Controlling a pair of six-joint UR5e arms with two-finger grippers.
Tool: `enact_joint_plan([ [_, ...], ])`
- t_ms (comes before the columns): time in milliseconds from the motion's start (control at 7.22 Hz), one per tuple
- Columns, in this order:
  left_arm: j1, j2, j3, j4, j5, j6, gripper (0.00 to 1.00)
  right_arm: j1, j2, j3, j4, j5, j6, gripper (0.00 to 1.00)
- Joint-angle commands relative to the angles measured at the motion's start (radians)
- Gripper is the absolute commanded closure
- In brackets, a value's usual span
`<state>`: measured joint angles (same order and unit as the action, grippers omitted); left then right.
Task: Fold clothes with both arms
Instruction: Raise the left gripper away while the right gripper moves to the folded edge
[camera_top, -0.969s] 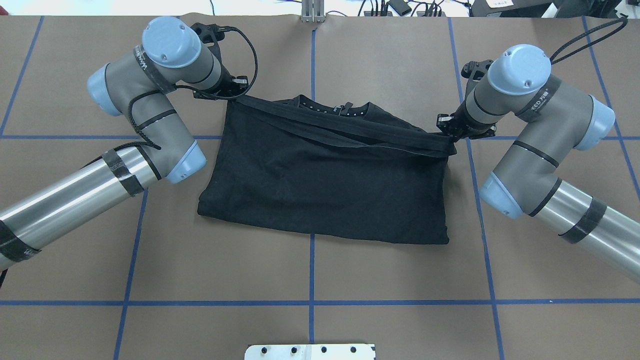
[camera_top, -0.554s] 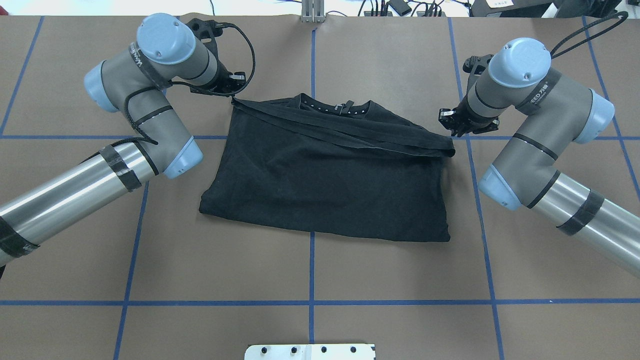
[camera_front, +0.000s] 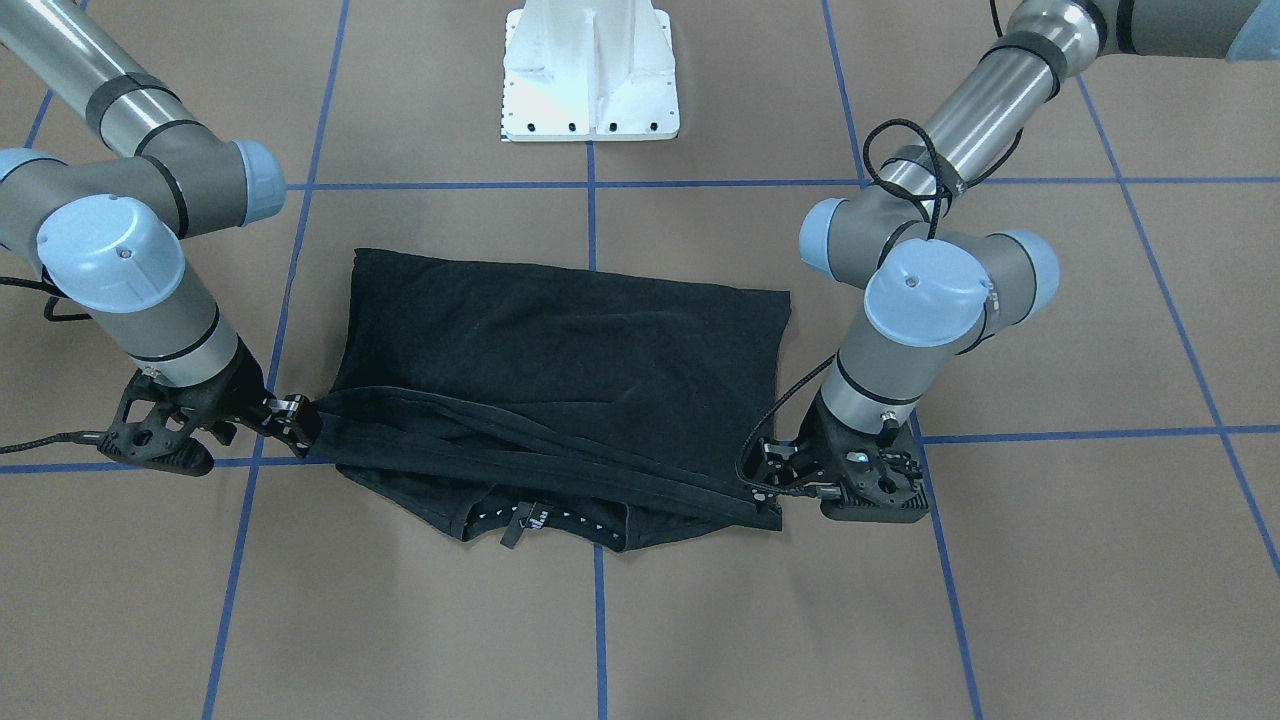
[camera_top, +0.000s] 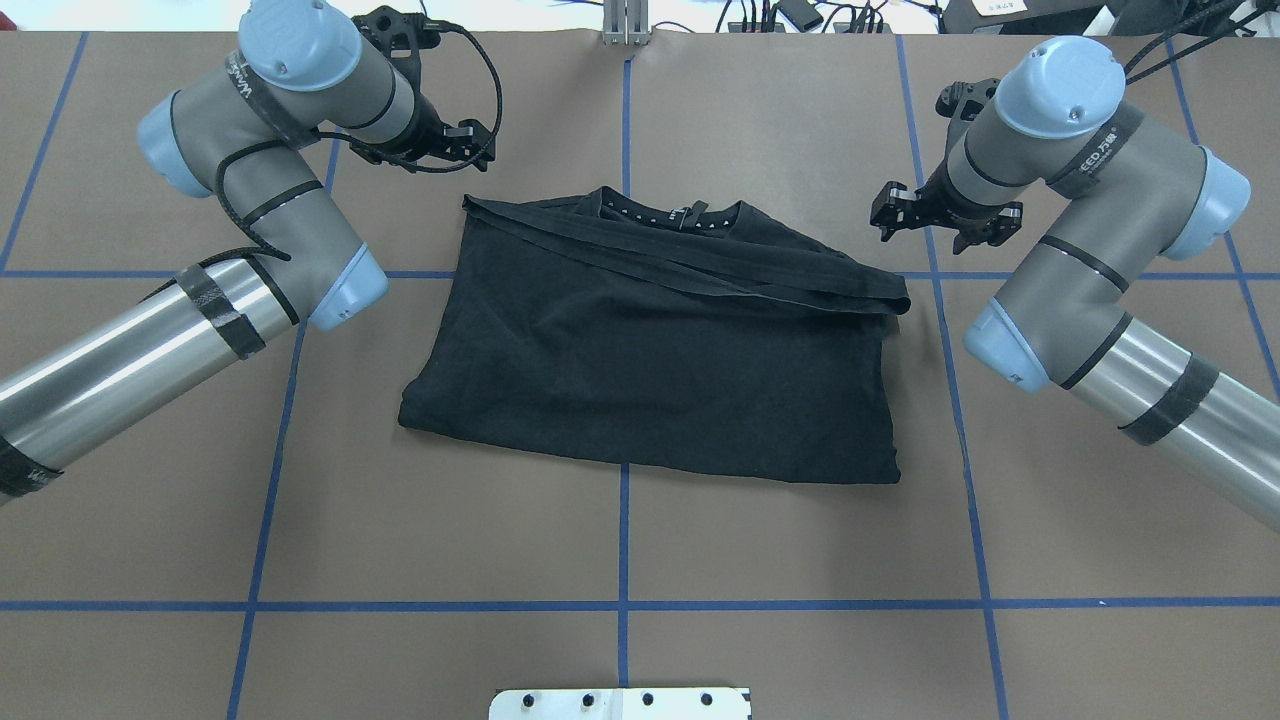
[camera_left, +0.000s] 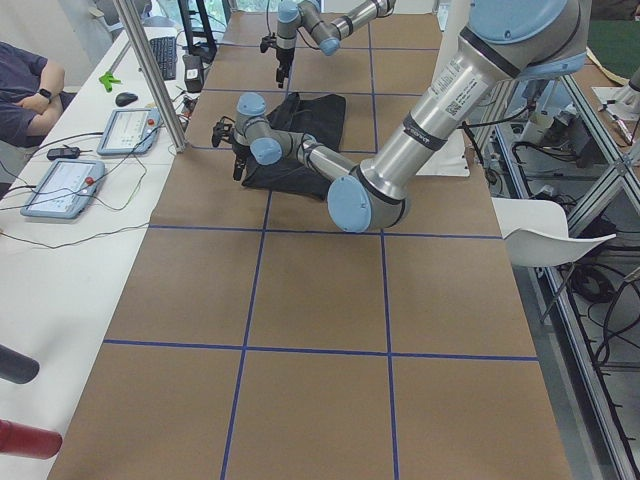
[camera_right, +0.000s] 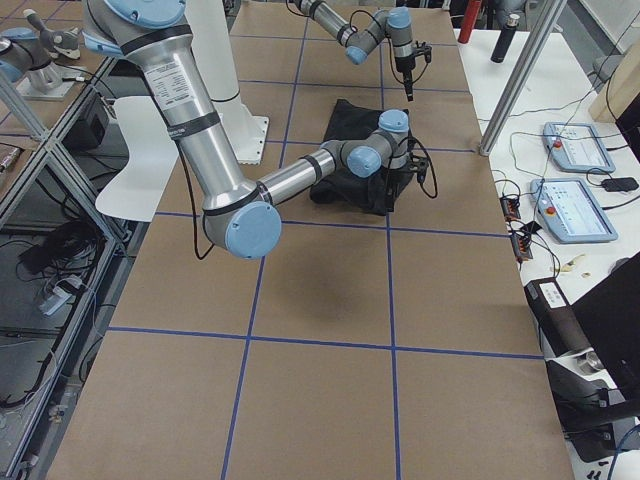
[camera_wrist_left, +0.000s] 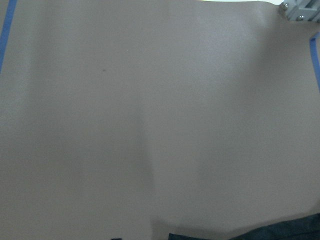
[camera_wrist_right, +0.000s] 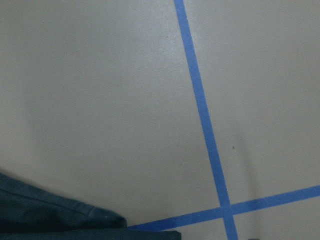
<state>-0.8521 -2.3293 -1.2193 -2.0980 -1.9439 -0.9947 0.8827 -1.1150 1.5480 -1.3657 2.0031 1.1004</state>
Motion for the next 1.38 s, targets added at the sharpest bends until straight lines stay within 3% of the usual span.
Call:
enact_joint_plan([
  [0,0.001,0.022,-0.057,0.007,-0.018,0.011,0.00,-0.048,0.004,0.055,0.005,0.008,-0.007,0.01],
  [138,0.001,0.027,-0.063,0.007,-0.018,0.011,0.00,-0.076,0.015,0.085,0.007,-0.025,-0.093,0.02],
  [277,0.001,0.027,-0.063,0.007,-0.017,0.010,0.00,-0.114,0.006,0.124,0.007,-0.141,-0.284,0.03],
  [415,0.001,0.027,-0.066,0.007,-0.017,0.011,0.00,-0.131,0.004,0.129,0.008,-0.186,-0.407,0.04],
  [554,0.001,0.027,-0.074,0.007,-0.017,0.011,0.00,-0.155,0.000,0.145,0.010,-0.199,-0.460,0.06],
  [831,0.001,0.027,-0.085,0.009,-0.017,0.011,0.00,-0.238,-0.009,0.149,0.011,-0.341,-0.598,0.15],
  [1246,-0.001,0.028,-0.094,0.010,-0.017,0.010,0.00,-0.280,-0.058,0.188,0.013,-0.383,-0.712,0.19],
])
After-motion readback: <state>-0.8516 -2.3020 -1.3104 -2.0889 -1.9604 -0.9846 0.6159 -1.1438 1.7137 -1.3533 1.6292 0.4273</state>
